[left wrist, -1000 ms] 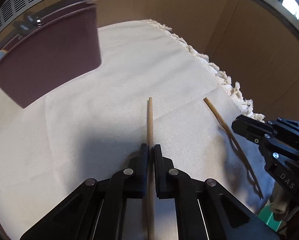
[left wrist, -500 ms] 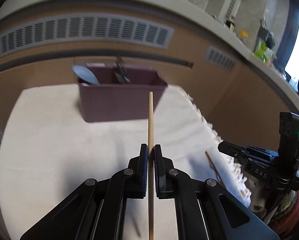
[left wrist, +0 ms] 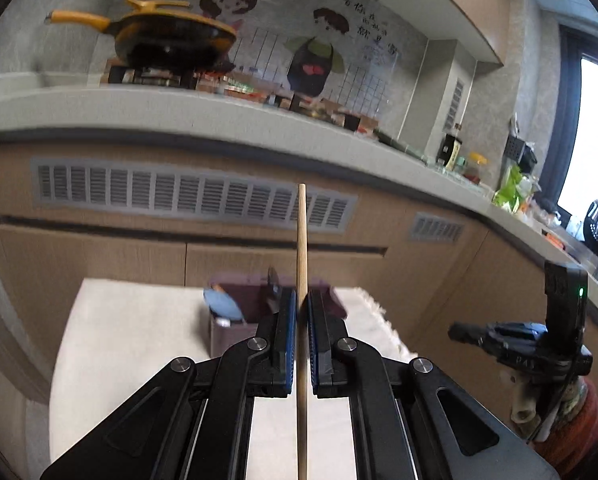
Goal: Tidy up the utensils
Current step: 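Lift both chopsticks over the purple caddy and lower them in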
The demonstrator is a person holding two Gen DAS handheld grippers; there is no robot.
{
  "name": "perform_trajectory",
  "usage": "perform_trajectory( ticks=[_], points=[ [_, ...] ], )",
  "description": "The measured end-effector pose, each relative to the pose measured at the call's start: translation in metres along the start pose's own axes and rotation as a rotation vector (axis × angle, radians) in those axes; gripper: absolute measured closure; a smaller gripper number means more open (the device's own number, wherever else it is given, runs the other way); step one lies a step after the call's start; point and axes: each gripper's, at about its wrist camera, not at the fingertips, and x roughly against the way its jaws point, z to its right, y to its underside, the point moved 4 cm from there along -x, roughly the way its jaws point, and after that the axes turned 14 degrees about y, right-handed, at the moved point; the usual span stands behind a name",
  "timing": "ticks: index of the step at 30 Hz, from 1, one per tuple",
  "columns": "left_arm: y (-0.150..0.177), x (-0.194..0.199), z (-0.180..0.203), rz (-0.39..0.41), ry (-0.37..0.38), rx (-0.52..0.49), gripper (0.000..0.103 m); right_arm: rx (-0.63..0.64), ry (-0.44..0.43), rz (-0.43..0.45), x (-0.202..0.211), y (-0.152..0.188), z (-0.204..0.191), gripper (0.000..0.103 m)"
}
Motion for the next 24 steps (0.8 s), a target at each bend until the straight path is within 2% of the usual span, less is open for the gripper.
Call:
perform_trajectory(
  ticks=[2, 4, 5, 8, 11, 14, 16, 19, 22, 24],
  points=[
    [0.014, -0.011, -0.009, -0.036, 0.002, 0.033, 0.097, 0.022, 0.034, -0.066, -0.008, 0.022, 0.009, 0.094],
    [0.026, -0.022, -0.018, -0.076, 0.006, 0.069, 0.097, 0.027, 0.106, -0.166, -0.025, 0.056, 0.019, 0.089],
    [0.033, -0.028, -0.022, -0.095, 0.005, 0.083, 0.097, 0.032, 0.145, -0.241, -0.036, 0.080, 0.025, 0.089],
    [0.050, -0.038, -0.024, -0.130, 0.005, 0.108, 0.097, 0.017, 0.195, -0.366, -0.056, 0.131, 0.035, 0.089],
    [0.060, -0.042, -0.022, -0.147, 0.001, 0.113, 0.097, -0.011, 0.218, -0.436, -0.069, 0.158, 0.037, 0.089],
    [0.065, -0.044, -0.021, -0.159, -0.002, 0.116, 0.097, -0.009, 0.285, -0.467, -0.080, 0.168, 0.041, 0.089],
    [0.064, -0.043, -0.024, -0.161, -0.001, 0.118, 0.097, -0.026, 0.283, -0.450, -0.082, 0.167, 0.042, 0.089],
    [0.064, -0.042, -0.026, -0.159, -0.001, 0.124, 0.097, 0.021, 0.308, -0.453, -0.081, 0.163, 0.037, 0.097],
    [0.058, -0.040, -0.026, -0.143, 0.009, 0.129, 0.097, -0.005, 0.254, -0.409, -0.080, 0.145, 0.031, 0.098],
    [0.046, -0.037, -0.024, -0.120, 0.022, 0.126, 0.097, -0.035, 0.208, -0.324, -0.069, 0.116, 0.024, 0.098]
  ],
)
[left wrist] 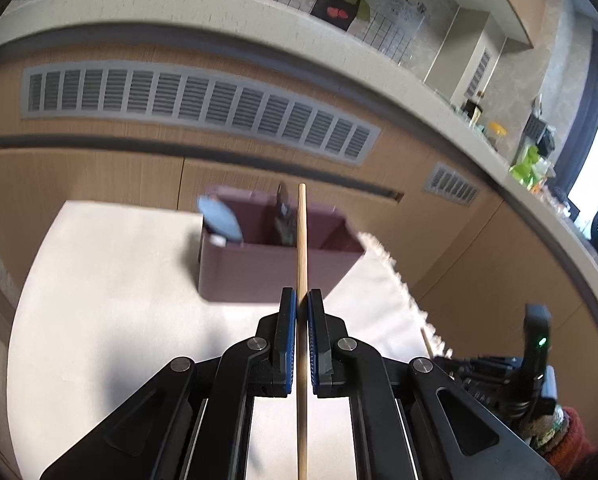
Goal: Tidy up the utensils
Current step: 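Lift both chopsticks over the purple caddy and lower them in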
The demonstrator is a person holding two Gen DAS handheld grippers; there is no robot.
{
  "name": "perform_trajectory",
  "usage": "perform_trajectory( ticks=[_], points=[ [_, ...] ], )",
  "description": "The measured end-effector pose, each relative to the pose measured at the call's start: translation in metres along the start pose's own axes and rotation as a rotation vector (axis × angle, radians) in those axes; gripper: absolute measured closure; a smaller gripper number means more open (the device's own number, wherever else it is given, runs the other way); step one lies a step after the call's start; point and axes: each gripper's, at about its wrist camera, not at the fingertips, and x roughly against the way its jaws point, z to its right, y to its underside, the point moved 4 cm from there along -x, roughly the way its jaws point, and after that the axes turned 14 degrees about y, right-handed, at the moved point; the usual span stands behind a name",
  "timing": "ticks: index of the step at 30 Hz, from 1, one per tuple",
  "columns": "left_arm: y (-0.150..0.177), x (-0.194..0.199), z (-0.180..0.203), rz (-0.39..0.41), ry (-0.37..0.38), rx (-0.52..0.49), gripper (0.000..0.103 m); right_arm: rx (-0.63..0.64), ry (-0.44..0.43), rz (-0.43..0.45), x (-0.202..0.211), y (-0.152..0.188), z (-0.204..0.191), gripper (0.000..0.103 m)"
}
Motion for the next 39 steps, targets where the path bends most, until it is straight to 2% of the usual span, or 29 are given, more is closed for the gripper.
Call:
perform_trajectory(
  ticks=[1, 4, 8, 10, 12, 14, 16, 19, 26, 31, 35, 39],
  points=[
    [-0.012, 0.005, 0.004, 0.024, 0.015, -0.008, 0.097, -0.007, -0.016, 0.029, 0.008, -0.009, -0.001, 0.098],
    [-0.056, 0.025, 0.021, 0.122, 0.064, -0.047, 0.097, -0.011, -0.074, 0.195, 0.053, -0.060, -0.014, 0.098],
    [-0.115, 0.048, 0.039, 0.317, 0.113, -0.113, 0.097, -0.011, -0.113, 0.540, 0.142, -0.148, -0.031, 0.098],
    [-0.133, 0.046, 0.038, 0.387, 0.075, -0.147, 0.097, -0.036, -0.132, 0.718, 0.172, -0.180, -0.036, 0.098],
    [-0.140, 0.037, 0.033, 0.451, 0.018, -0.202, 0.097, -0.065, -0.150, 0.866, 0.184, -0.203, -0.043, 0.098],
    [-0.141, 0.022, 0.024, 0.472, -0.022, -0.229, 0.097, -0.088, -0.159, 0.936, 0.180, -0.215, -0.048, 0.098],
    [-0.140, -0.001, 0.010, 0.452, -0.040, -0.226, 0.097, -0.094, -0.187, 0.943, 0.155, -0.230, -0.056, 0.098],
    [-0.133, -0.031, -0.013, 0.412, -0.047, -0.211, 0.097, -0.074, -0.229, 0.881, 0.111, -0.244, -0.069, 0.098],
    [-0.126, -0.075, -0.048, 0.365, -0.055, -0.174, 0.097, -0.032, -0.271, 0.799, 0.035, -0.254, -0.079, 0.098],
    [-0.116, -0.092, -0.058, 0.349, -0.055, -0.177, 0.097, -0.017, -0.270, 0.758, 0.007, -0.249, -0.081, 0.098],
    [-0.105, -0.103, -0.060, 0.334, -0.057, -0.182, 0.097, 0.003, -0.243, 0.761, -0.005, -0.242, -0.084, 0.098],
    [-0.095, -0.105, -0.059, 0.312, -0.055, -0.160, 0.096, 0.050, -0.236, 0.722, -0.017, -0.230, -0.089, 0.098]
  ],
)
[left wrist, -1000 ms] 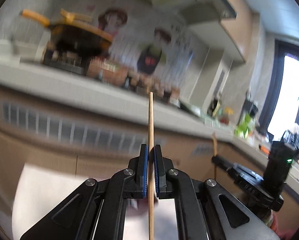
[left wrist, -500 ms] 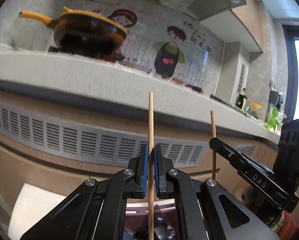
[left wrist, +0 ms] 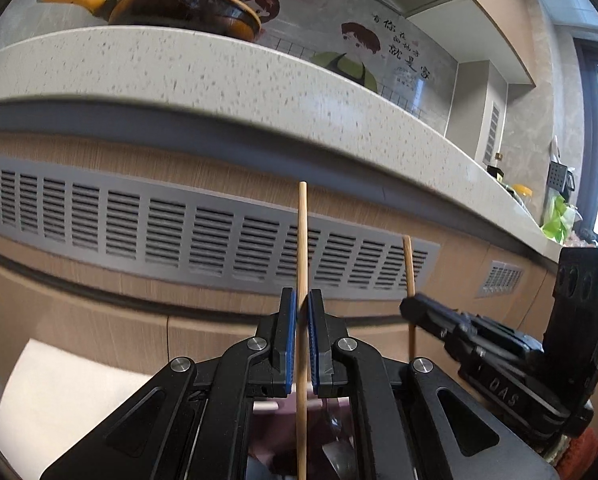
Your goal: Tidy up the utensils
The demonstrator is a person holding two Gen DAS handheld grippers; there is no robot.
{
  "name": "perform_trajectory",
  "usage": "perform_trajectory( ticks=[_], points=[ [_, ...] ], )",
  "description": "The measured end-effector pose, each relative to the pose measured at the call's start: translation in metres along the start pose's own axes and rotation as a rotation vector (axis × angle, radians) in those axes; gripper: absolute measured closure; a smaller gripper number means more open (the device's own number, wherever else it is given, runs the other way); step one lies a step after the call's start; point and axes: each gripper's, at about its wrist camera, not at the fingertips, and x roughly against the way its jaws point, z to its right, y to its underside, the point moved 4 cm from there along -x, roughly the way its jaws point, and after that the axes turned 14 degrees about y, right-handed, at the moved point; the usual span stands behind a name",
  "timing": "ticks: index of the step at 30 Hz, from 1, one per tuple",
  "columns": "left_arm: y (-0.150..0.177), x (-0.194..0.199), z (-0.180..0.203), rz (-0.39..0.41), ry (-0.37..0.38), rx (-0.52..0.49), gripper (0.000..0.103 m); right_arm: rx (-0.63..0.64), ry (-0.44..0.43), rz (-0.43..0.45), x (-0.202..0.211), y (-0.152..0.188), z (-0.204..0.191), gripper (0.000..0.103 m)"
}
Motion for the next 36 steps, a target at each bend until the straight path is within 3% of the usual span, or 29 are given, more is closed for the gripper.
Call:
perform_trajectory(
  ticks=[2, 5, 6, 12, 15, 21, 27, 36],
  points=[
    [0.005, 0.005, 0.002, -0.022, 0.009, 0.018, 0.094, 0.017, -0.014, -0.049, 0.003, 0.009, 0.000, 0.097],
    [0.013, 0.021, 0.008, -0.091, -0.013, 0.044, 0.073, -0.005, -0.051, -0.125, 0.013, 0.020, 0.003, 0.094],
    [0.017, 0.030, 0.012, -0.119, -0.032, 0.051, 0.067, -0.013, -0.040, -0.138, 0.020, 0.023, 0.004, 0.092],
    [0.049, 0.087, 0.037, -0.230, -0.219, 0.022, 0.058, -0.015, 0.026, -0.204, 0.083, 0.043, -0.005, 0.087],
    [0.075, 0.115, 0.052, -0.268, -0.287, -0.009, 0.058, 0.015, 0.055, -0.246, 0.116, 0.059, -0.021, 0.084],
    [0.112, 0.163, 0.085, -0.270, -0.263, -0.029, 0.058, -0.039, 0.095, -0.349, 0.167, 0.097, -0.042, 0.084],
    [0.130, 0.190, 0.114, -0.279, -0.271, -0.054, 0.058, -0.021, 0.121, -0.327, 0.206, 0.123, -0.061, 0.084],
    [0.140, 0.207, 0.133, -0.289, -0.318, -0.068, 0.058, -0.026, 0.136, -0.311, 0.232, 0.131, -0.065, 0.084]
  ],
)
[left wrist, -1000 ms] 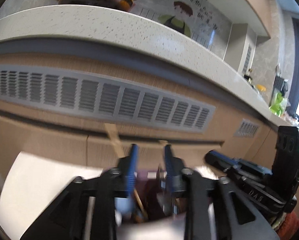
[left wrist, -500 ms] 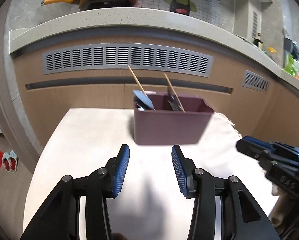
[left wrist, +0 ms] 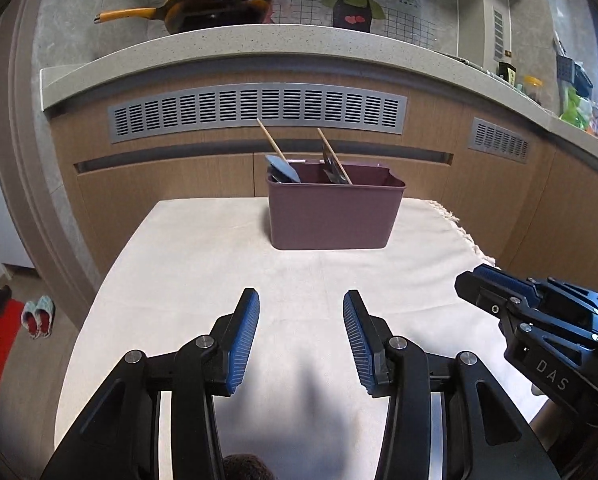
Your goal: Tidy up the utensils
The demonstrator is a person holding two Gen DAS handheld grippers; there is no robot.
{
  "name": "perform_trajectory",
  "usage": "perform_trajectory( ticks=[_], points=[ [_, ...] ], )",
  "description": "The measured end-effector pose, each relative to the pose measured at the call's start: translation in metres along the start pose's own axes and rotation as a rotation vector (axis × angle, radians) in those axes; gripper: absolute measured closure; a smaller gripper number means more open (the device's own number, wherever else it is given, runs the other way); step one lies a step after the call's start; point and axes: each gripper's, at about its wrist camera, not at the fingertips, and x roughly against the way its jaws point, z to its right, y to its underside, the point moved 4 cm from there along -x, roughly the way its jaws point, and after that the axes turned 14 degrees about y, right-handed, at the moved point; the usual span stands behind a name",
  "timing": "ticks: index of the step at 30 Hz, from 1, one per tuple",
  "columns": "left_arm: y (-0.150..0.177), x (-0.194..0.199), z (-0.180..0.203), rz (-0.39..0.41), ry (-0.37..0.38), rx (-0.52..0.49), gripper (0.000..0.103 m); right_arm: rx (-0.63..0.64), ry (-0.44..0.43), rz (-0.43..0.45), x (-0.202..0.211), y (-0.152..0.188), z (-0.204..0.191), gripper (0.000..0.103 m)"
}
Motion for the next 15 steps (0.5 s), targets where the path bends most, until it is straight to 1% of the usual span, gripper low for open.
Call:
perform_trajectory(
  ticks=[15],
  points=[
    [-0.006, 0.003, 0.003, 0.002, -0.007, -0.002, 0.058, 0.013, 0.010, 0.041, 0.011, -0.005, 0.003, 0.084]
  ],
)
